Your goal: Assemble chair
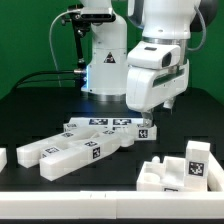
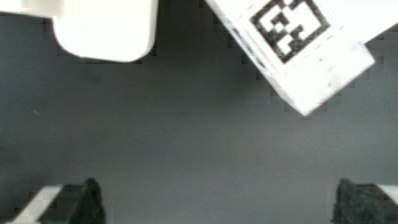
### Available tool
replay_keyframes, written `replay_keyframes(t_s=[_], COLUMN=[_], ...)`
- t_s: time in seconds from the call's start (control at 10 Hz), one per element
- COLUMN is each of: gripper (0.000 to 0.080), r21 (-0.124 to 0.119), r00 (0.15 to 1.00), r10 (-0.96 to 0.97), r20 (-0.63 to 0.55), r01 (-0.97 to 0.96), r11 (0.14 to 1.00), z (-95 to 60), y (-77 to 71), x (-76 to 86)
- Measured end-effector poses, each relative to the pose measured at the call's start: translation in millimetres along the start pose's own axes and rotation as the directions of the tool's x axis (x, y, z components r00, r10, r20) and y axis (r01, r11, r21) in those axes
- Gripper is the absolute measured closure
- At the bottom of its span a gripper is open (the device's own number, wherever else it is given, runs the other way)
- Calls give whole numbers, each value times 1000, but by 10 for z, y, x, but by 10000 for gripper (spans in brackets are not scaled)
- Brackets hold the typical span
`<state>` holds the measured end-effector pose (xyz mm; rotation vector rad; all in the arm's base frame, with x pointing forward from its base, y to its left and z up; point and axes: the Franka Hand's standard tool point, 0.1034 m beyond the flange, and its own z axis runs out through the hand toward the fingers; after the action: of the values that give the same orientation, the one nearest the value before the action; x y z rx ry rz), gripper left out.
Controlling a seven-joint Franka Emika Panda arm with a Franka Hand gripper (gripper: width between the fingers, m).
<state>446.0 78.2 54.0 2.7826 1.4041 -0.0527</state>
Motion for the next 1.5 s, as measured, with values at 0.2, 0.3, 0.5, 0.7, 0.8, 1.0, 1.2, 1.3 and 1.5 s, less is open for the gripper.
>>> replay_keyframes(t_s=[0.2, 0.3, 0.5, 0.7, 0.8, 1.0, 1.2, 1.3, 1.5], gripper=[150, 150, 150, 150, 150, 150, 150, 283, 522], r21=[-5, 1, 26, 45, 51, 45, 47, 47, 48], r00=[997, 990, 971, 968, 971, 974, 978, 978, 978], r10=[-73, -137, -225, -233, -221, -204, -188, -188, -187], r20=[22, 42, 76, 90, 95, 93, 95, 96, 96], r01=[73, 137, 224, 230, 217, 201, 184, 184, 183], r11=[997, 991, 974, 972, 975, 979, 982, 982, 982], z=[27, 73, 186, 270, 303, 373, 389, 390, 391], y=[-120, -230, -392, -358, -318, -276, -233, -233, -231], x=[33, -7, -138, -279, -336, -416, -465, -467, -470])
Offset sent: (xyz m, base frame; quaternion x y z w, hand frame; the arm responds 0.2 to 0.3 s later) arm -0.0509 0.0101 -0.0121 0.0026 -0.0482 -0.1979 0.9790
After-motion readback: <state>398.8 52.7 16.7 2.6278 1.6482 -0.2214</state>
